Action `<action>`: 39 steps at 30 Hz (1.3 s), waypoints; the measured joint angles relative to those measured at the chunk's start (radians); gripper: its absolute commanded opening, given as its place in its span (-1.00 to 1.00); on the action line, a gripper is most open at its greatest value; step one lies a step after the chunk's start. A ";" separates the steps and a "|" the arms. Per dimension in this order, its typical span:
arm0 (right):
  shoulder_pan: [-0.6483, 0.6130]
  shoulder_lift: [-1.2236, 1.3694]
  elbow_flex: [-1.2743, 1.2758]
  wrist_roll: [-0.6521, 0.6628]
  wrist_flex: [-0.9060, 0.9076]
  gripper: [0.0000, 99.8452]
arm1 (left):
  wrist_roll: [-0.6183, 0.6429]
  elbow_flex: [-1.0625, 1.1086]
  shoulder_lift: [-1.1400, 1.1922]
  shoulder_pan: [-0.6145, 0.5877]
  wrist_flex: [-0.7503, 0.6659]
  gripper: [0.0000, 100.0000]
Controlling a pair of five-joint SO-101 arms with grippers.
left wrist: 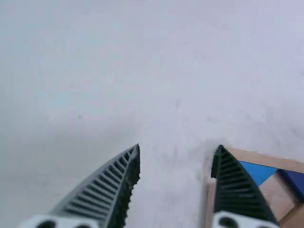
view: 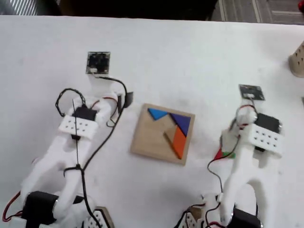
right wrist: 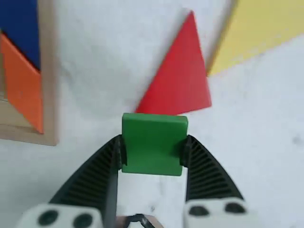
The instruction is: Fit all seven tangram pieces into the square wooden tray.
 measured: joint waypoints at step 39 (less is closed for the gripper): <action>-0.720 0.476 -0.117 0.110 -0.465 -0.63 | 0.000 -0.284 0.265 -0.106 0.080 -0.50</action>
